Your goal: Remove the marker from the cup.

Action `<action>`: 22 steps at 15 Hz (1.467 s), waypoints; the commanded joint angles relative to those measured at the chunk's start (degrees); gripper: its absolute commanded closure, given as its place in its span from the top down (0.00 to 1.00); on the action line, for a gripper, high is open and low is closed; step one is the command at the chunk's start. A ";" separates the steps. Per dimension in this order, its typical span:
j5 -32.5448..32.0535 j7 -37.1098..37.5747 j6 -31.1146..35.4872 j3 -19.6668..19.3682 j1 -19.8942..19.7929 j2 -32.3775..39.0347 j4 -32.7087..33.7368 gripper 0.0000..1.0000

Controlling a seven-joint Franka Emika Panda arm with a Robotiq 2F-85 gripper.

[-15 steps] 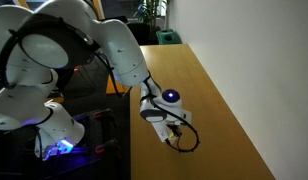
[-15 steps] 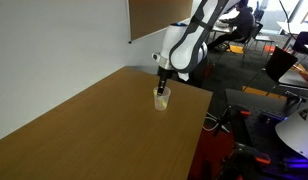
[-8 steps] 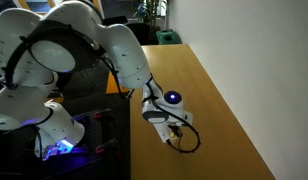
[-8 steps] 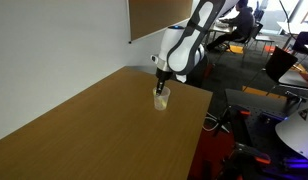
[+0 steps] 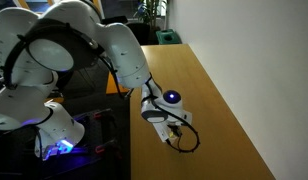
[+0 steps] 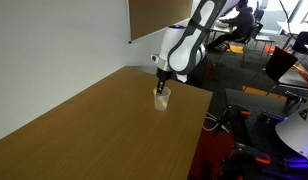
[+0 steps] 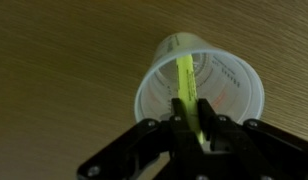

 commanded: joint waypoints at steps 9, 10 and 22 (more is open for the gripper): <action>-1.16 5.07 6.91 1.59 -1.53 -15.18 -14.06 0.05; -1.21 5.22 7.07 1.58 -1.45 -17.06 -15.28 0.05; 8.99 4.25 8.93 10.52 -3.09 -29.66 -16.35 0.05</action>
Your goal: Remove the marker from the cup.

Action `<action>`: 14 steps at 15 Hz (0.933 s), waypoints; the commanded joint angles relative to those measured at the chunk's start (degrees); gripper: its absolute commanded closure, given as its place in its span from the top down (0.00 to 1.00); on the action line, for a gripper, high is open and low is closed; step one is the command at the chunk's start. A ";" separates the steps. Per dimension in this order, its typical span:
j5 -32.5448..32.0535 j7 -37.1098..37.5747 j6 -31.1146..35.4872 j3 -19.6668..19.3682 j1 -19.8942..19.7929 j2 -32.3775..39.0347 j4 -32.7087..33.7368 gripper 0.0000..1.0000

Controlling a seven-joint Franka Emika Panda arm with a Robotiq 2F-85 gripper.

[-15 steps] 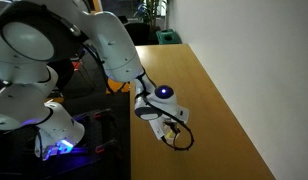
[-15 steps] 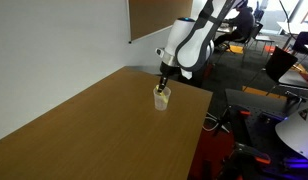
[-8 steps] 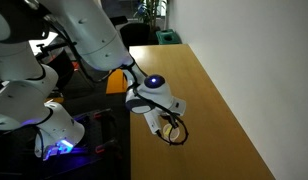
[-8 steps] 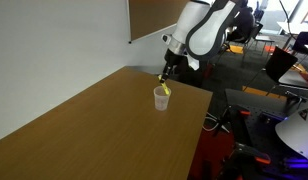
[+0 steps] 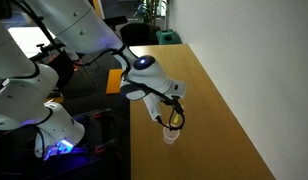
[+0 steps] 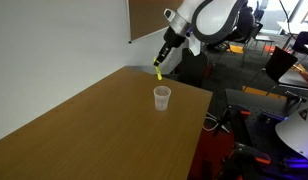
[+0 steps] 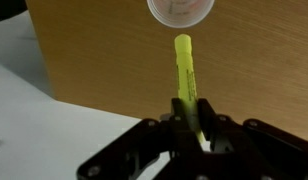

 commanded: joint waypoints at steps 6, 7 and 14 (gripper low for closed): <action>12.39 -1.82 -11.29 12.93 -2.17 0.37 8.40 0.05; 12.45 -1.57 -14.35 12.81 -1.96 0.77 9.54 0.05; 9.66 0.50 -27.87 3.83 8.22 6.18 16.29 0.05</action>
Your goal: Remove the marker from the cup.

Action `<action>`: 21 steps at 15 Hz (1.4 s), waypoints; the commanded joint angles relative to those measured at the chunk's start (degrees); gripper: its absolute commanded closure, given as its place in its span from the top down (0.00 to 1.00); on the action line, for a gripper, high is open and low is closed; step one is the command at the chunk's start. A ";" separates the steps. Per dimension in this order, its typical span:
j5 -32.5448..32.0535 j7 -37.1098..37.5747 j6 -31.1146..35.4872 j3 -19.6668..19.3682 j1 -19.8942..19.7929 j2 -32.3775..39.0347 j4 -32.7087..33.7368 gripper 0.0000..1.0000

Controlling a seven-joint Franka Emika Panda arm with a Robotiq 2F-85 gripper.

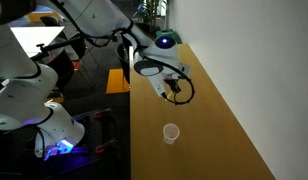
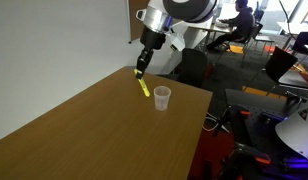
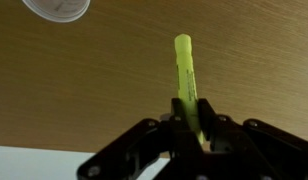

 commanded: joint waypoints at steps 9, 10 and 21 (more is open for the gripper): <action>-14.69 14.24 -7.05 -13.98 18.73 15.92 11.15 0.05; -15.64 15.58 -7.80 -14.53 19.56 17.21 12.40 0.05; -19.14 22.95 -32.54 -17.12 23.76 30.28 32.72 0.05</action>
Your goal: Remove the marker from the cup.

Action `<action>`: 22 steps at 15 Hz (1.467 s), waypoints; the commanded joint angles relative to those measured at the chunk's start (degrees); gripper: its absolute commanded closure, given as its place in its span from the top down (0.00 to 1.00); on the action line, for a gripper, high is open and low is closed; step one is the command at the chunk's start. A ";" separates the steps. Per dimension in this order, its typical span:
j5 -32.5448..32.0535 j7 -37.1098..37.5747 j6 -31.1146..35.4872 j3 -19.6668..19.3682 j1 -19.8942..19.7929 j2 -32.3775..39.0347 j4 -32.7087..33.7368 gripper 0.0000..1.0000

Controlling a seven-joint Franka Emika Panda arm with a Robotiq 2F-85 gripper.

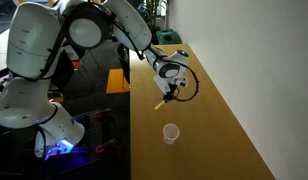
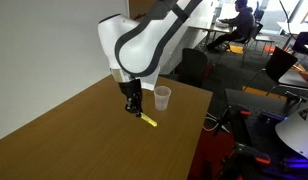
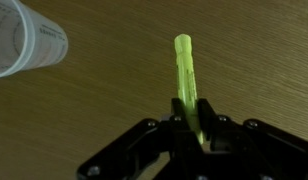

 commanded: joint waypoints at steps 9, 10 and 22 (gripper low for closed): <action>-1.88 3.58 -13.88 -1.91 1.54 14.28 19.39 0.05; -1.87 3.41 -13.93 -1.92 1.52 15.25 20.22 0.05; -5.00 6.61 -8.47 -3.83 4.02 12.59 15.87 0.90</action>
